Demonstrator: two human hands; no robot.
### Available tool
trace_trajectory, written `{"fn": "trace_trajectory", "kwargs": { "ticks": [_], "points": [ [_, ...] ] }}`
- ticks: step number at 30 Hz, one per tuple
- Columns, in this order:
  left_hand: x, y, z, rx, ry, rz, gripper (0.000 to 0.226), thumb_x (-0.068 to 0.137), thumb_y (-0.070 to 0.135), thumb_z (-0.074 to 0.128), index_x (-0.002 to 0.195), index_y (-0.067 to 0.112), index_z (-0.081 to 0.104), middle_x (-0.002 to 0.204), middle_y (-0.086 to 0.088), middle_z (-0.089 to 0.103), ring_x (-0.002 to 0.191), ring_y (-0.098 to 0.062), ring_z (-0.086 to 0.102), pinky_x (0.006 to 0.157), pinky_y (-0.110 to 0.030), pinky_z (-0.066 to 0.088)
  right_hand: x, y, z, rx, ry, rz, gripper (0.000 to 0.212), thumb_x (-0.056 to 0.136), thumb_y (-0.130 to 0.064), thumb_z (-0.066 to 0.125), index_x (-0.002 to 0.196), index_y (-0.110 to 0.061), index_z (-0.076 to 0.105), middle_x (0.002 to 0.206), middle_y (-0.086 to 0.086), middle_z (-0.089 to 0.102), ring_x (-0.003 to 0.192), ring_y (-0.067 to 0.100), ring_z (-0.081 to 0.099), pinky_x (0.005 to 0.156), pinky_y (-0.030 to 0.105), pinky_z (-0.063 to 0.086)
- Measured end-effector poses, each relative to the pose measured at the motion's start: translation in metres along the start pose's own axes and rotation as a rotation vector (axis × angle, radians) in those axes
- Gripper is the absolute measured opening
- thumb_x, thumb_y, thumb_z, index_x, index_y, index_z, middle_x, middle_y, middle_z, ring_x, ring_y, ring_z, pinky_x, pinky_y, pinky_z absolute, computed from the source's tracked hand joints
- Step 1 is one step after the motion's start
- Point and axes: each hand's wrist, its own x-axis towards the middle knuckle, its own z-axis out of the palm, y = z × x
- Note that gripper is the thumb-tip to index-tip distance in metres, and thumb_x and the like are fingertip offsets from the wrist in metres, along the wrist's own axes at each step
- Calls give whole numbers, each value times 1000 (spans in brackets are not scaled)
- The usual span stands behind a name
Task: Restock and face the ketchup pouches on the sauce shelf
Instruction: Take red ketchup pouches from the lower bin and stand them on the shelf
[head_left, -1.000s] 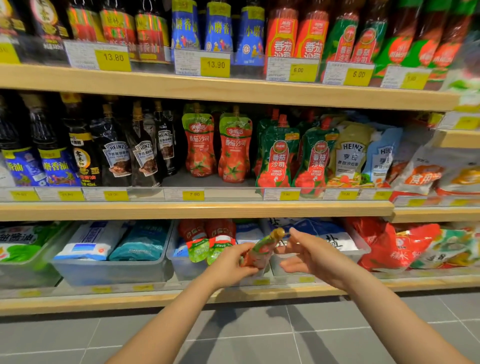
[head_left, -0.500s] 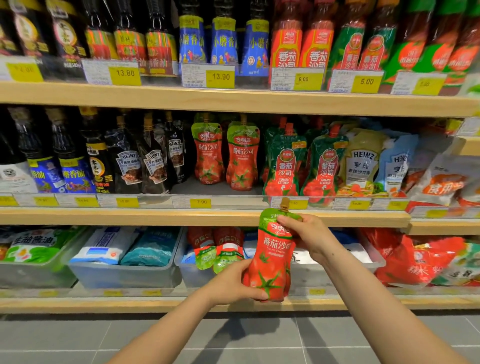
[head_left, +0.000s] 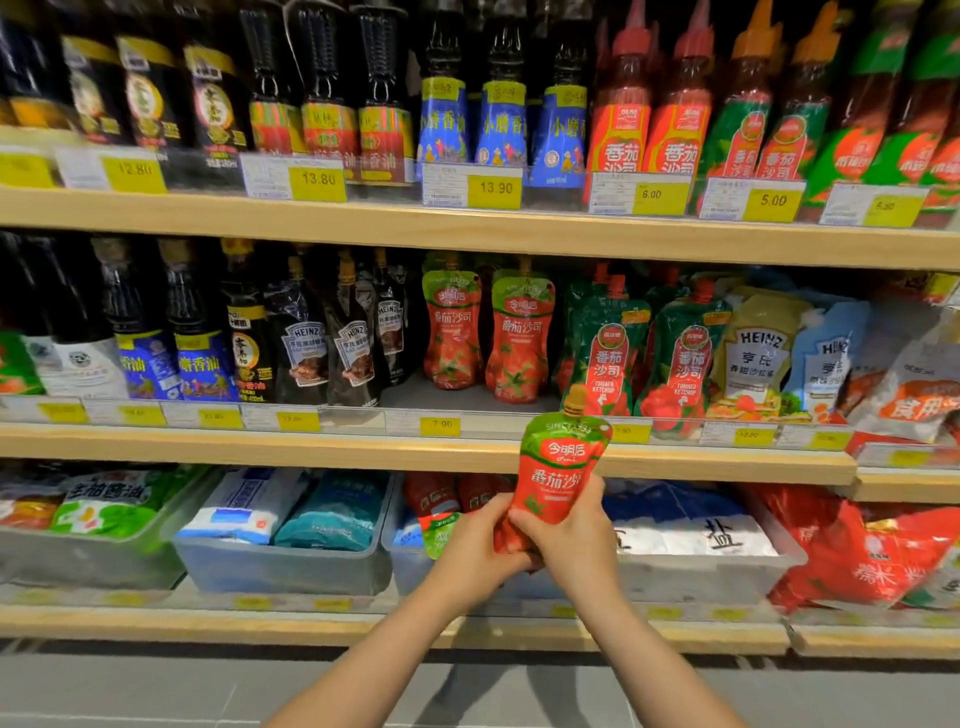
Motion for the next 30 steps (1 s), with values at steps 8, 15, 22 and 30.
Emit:
{"fn": "trace_trajectory", "kwargs": {
  "ticks": [8, 15, 22, 30],
  "points": [
    [14, -13, -114, 399, 178, 119, 61, 74, 47, 72, 127, 25, 51, 119, 10, 58, 109, -1, 51, 94, -18, 40, 26, -57, 38, 124, 46, -175, 56, 62, -29, 82, 97, -19, 39, 82, -12, 57, 80, 20, 61, 66, 34, 46],
    [37, -51, -211, 1062, 437, 208, 39, 79, 31, 69, 110, 8, 61, 105, -9, 62, 98, -29, 59, 84, -42, 46, 82, -118, 77, 65, 139, -363, 66, 62, -32, 81, 110, -17, 37, 98, 2, 63, 90, 25, 60, 73, 34, 47],
    [48, -81, -209, 1150, 460, 274, 34, 84, 39, 43, 95, 11, 59, 86, -4, 61, 77, -25, 57, 77, -33, 30, 117, -106, 125, -16, 124, -339, 58, 66, -34, 79, 100, -22, 34, 90, -6, 57, 81, 16, 56, 68, 29, 44],
    [48, -82, -209, 1170, 444, 267, 37, 83, 37, 42, 97, 9, 61, 83, -6, 60, 75, -26, 55, 78, -35, 32, 141, -112, 146, -156, 120, -86, 84, 71, -42, 74, 132, -8, 25, 121, 18, 56, 105, 41, 57, 77, 42, 45]
  ]
}}
